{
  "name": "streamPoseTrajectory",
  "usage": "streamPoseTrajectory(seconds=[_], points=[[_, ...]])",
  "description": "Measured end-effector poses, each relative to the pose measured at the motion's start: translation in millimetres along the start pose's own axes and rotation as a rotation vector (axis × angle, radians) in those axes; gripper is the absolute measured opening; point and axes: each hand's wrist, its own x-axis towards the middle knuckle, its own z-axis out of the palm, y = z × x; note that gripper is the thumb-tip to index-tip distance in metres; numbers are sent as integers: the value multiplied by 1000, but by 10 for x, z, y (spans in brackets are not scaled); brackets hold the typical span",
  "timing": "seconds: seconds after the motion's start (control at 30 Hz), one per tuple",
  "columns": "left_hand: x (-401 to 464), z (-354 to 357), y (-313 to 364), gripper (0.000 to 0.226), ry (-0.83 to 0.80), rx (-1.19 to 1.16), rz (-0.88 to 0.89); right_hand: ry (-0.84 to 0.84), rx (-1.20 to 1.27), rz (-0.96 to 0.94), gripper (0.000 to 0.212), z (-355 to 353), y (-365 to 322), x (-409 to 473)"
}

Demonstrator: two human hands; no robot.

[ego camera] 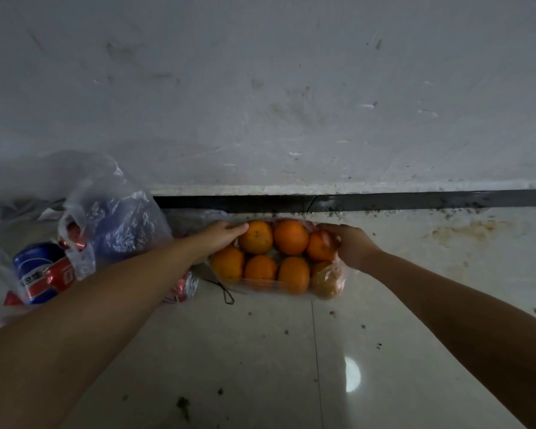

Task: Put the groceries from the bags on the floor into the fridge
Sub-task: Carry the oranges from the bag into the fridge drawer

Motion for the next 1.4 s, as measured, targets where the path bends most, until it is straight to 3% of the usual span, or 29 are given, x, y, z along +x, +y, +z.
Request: streamPoseTrajectory(seconds=[0.07,0.13,0.27,0.33,0.4,0.47,0.53,0.63,0.8,0.93,1.07,1.2,1.3,1.4], points=[[-26,-22,-85,36,85,53,148,18,51,116,35,-1,49,58],[-89,-35,-181,28,187,252,325,-33,-46,197,29,-12,104,108],[-252,-110,-264,30,431,1061,993,-56,-241,246,25,-22,159,47],[-278,-83,-327,26,362,1275,1183,81,-241,213,36,-30,119,-38],[-293,-29,-396,23,191,1300,1070,239,-259,75,45,-76,-29,-126],[-299,-6,-395,41,78,1251,846,308,-279,-128,41,-117,-270,-197],[-297,-24,-326,59,38,1204,638,232,-261,-299,34,-67,-560,-282],[-312,4,-268,55,-47,1157,489,-2,-359,-457,34,220,-941,-343],[-390,146,-273,59,-62,1287,483,-137,-573,-347,49,525,-1220,-295],[-408,187,-353,71,-44,1224,450,-199,-692,-373,67,700,-1172,-302],[-468,131,-443,76,-10,978,454,-93,-401,-353,70,667,-1046,-303],[-631,16,-340,73,85,432,271,94,-167,-319,75,444,-925,-570],[-988,140,-161,74,249,369,100,144,-5,-174,78,145,-958,-917],[-1563,258,118,67,231,205,104,139,35,-96,78,-164,-1012,-1357]])
